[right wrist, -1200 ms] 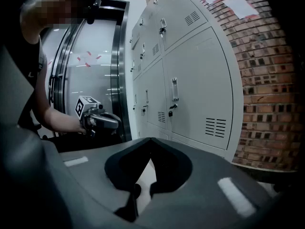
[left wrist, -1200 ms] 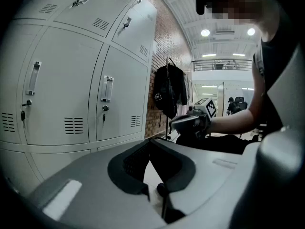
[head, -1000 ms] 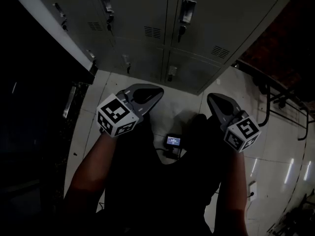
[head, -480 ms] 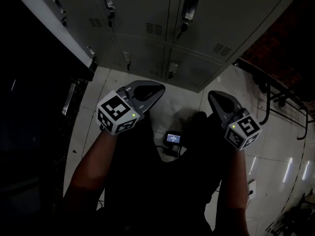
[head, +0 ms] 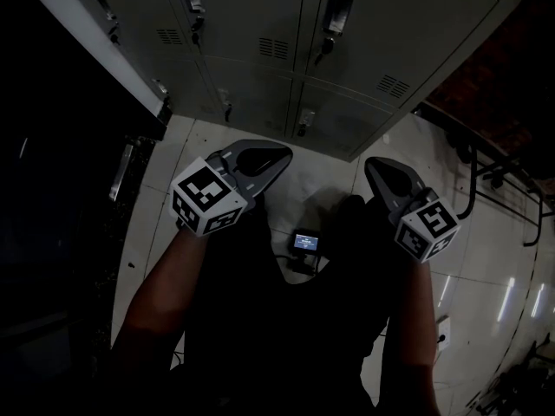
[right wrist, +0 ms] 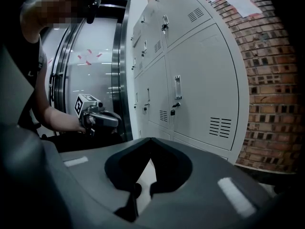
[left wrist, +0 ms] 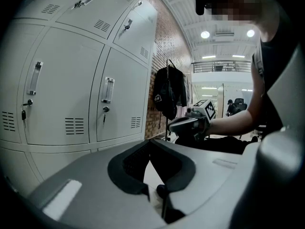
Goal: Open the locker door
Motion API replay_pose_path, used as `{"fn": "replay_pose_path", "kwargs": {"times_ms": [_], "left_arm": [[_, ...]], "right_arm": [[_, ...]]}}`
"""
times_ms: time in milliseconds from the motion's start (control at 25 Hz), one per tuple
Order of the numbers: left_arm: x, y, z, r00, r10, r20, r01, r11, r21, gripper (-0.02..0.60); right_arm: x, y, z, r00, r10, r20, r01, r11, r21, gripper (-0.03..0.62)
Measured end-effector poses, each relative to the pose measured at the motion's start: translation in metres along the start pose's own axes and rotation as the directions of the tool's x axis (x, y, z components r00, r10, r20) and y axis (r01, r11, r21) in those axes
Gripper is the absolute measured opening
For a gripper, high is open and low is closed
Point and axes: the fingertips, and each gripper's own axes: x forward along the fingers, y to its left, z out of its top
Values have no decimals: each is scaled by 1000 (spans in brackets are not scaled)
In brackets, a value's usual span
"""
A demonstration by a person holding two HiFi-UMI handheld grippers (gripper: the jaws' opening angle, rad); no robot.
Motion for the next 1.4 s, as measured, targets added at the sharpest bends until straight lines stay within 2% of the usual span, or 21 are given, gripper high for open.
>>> {"fn": "replay_pose_path", "kwargs": {"times_ms": [240,360,520,560,600,720,840,920,1120,1200,1280,1320,1400], "left_arm": [[3,1,-2,1000,8,6,-8,1000,5,12],[4,-4,-7,1000,-5,-6,5,1000,-4,12],[5,-4,-3,1000,-9,8,9,1000,-3,12],[5,-4,-2,1000,-8,12,8,1000,-1,12],[5,-3,-2,1000,-8,15,8,1000,0,12],[3,-2,0,1000,-10,25,10,1000,-5,12],[0,0,0,999,-7,34,7,1000,-8,12],[-2,1,0,999,-5,35,5,1000,-6,12],[-6,2,2,999,-6,52,7,1000,-9,12],[-7,1,5,998,-9,58,9,1000,-13,12],[-7,0,7,998,-12,65,13,1000,-15,12],[-6,0,7,998,-13,67,14,1000,-17,12],[-6,-1,8,997,-17,69,18,1000,-19,12]], "right_arm": [[9,-3,-2,1000,-10,-17,10,1000,-21,2],[19,-1,6,998,-67,-5,66,986,-152,2],[56,-2,25,988,-141,-68,103,912,-397,13],[66,-3,31,985,-152,-84,99,890,-446,105],[76,-5,37,981,-167,-97,99,865,-493,143],[99,-19,56,960,-262,-102,143,767,-626,139],[118,-39,70,922,-376,-93,191,650,-736,123],[129,-53,76,886,-454,-93,195,547,-814,117],[158,-81,87,787,-615,-54,122,241,-963,115],[170,-88,89,764,-645,-28,88,146,-985,116],[180,-93,89,746,-665,-20,51,87,-995,117],[184,-95,88,736,-676,-24,31,70,-997,115],[191,-98,88,729,-683,-28,17,59,-998,110]]}}
